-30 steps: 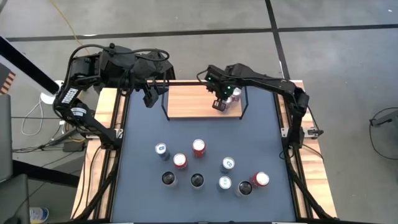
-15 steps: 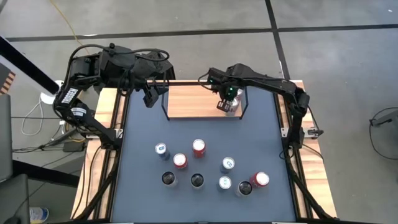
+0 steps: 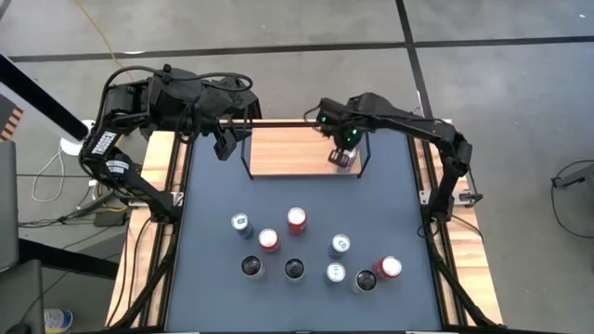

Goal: Place canned beverage on shelf
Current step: Put the silver soda can on the shelf aligned with the other silver soda cans, then adjust the silver soda cans on the shelf

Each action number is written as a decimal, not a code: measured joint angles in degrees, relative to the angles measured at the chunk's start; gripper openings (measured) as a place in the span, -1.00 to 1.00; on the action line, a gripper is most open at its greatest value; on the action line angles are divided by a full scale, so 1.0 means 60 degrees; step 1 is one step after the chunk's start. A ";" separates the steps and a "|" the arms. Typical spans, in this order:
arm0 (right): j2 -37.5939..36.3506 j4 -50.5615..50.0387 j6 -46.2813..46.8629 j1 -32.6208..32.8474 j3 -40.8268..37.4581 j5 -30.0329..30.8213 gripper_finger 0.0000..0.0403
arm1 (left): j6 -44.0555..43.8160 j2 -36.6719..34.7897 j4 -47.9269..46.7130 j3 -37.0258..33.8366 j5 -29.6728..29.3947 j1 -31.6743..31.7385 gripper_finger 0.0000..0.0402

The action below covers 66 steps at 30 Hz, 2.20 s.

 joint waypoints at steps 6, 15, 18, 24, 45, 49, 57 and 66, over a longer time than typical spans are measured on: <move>0.0465 0.0163 -0.0187 0.0474 -0.0016 -0.0071 -1.00 | -0.0007 0.0000 -0.0002 0.0000 -0.0225 0.0002 0.66; 0.0502 0.0070 -0.0148 0.0627 -0.0334 -0.0109 -1.00 | -0.0117 0.0000 0.0000 0.0000 -0.0235 0.0003 0.66; 0.0502 0.0005 -0.0053 0.0514 -0.0568 -0.0073 -1.00 | -0.0120 0.0000 0.0000 0.0000 -0.0232 0.0002 0.66; 0.0502 -0.0185 0.0312 0.0467 -0.0718 -0.0073 -1.00 | -0.0135 0.0000 0.0000 0.0000 -0.0233 0.0004 0.66; -0.0117 -0.0667 0.0715 0.0693 -0.0141 0.1787 -1.00 | -0.0135 0.0000 0.0000 0.0000 -0.0236 0.0000 0.66; -0.0792 -0.1111 0.1185 -0.0223 -0.0204 0.1715 -1.00 | -0.0136 0.0000 0.0000 0.0000 -0.0328 0.0002 0.66; -0.2620 0.0597 0.2317 -0.1946 -0.2591 0.0771 -1.00 | -0.0135 0.0004 0.0000 0.0000 -0.0396 0.0001 0.66; -0.4910 0.3918 0.3501 -0.3030 -0.6225 -0.0708 -1.00 | -0.0135 0.0004 0.0001 0.0000 -0.0414 0.0003 0.66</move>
